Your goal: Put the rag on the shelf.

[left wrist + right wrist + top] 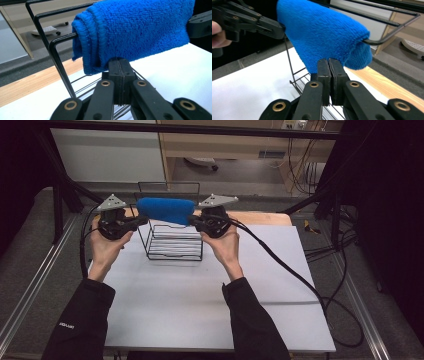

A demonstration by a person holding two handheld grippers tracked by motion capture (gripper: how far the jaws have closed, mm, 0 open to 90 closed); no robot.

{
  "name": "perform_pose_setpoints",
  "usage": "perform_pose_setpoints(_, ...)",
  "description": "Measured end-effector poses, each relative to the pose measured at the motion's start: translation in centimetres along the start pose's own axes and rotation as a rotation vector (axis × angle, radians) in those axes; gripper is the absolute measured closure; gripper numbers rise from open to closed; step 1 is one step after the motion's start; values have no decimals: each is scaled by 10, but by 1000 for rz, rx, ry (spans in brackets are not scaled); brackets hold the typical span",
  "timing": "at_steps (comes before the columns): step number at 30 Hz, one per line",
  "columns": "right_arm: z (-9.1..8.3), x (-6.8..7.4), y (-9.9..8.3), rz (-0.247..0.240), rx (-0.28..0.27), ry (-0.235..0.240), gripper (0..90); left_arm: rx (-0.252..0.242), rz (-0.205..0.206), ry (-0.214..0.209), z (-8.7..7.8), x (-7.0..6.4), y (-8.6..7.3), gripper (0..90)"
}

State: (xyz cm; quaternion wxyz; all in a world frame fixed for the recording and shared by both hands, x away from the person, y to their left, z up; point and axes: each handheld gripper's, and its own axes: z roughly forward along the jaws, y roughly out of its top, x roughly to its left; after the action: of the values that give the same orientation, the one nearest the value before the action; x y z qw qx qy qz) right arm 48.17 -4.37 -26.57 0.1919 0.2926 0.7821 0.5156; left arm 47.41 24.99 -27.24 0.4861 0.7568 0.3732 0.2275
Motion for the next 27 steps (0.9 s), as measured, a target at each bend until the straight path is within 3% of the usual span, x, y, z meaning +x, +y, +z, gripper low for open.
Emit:
perform_pose_setpoints(6,3,-2,-3,-15,-16,-6,847,-4,-1,-11,0,-1,0,893)
perform_pose_setpoints(11,-7,-1,-3,-16,-43,9,779,-10,5,-22,-9,-3,-1,845)
perform_pose_setpoints(20,-41,3,2,-15,-75,12,551,5,27,-15,-29,-10,-10,626)
perform_pose_setpoints(27,-65,-6,-14,17,-63,-9,326,33,40,-13,-38,-14,-30,452)
